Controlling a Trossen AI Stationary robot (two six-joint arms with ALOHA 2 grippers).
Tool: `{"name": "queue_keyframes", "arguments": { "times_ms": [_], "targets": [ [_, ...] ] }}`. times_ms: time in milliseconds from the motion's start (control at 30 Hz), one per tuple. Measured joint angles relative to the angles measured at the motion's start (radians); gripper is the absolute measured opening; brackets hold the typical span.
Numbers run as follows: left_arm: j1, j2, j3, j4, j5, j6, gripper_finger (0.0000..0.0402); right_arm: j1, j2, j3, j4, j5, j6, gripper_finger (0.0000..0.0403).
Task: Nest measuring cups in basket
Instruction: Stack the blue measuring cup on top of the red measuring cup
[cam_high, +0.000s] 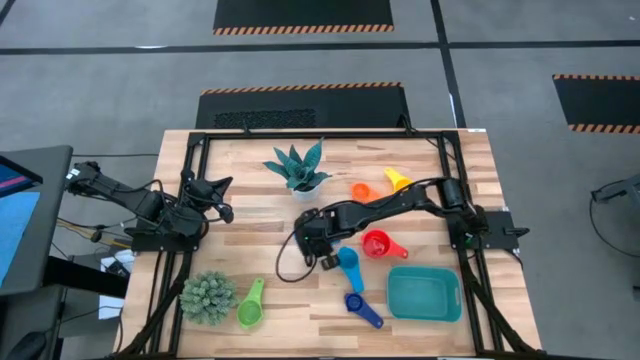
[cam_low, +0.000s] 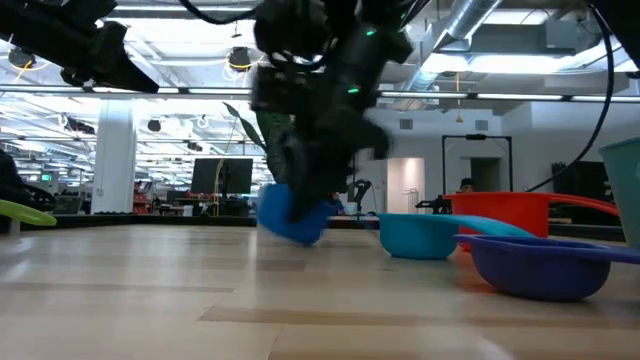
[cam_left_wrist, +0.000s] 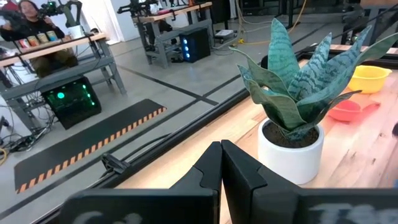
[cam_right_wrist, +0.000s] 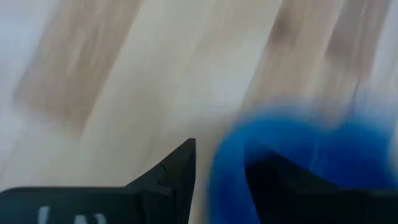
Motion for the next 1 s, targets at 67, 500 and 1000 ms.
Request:
{"name": "queue_keyframes", "arguments": {
  "times_ms": [67, 500, 1000],
  "targets": [
    [0.000, 0.000, 0.000, 0.000, 0.000, 0.000, 0.0000, 0.003, 0.004, -0.003, -0.019, 0.005, 0.007, 0.0156],
    [0.000, 0.000, 0.000, -0.001, 0.000, 0.000, 0.0000, 0.022, 0.000, -0.003, -0.149, 0.057, 0.065, 0.0018],
    [0.000, 0.001, 0.000, -0.004, 0.026, -0.014, 0.0000, 0.113, -0.380, -0.017, -0.650, 0.256, 0.423, 0.0016]
  ]
}}
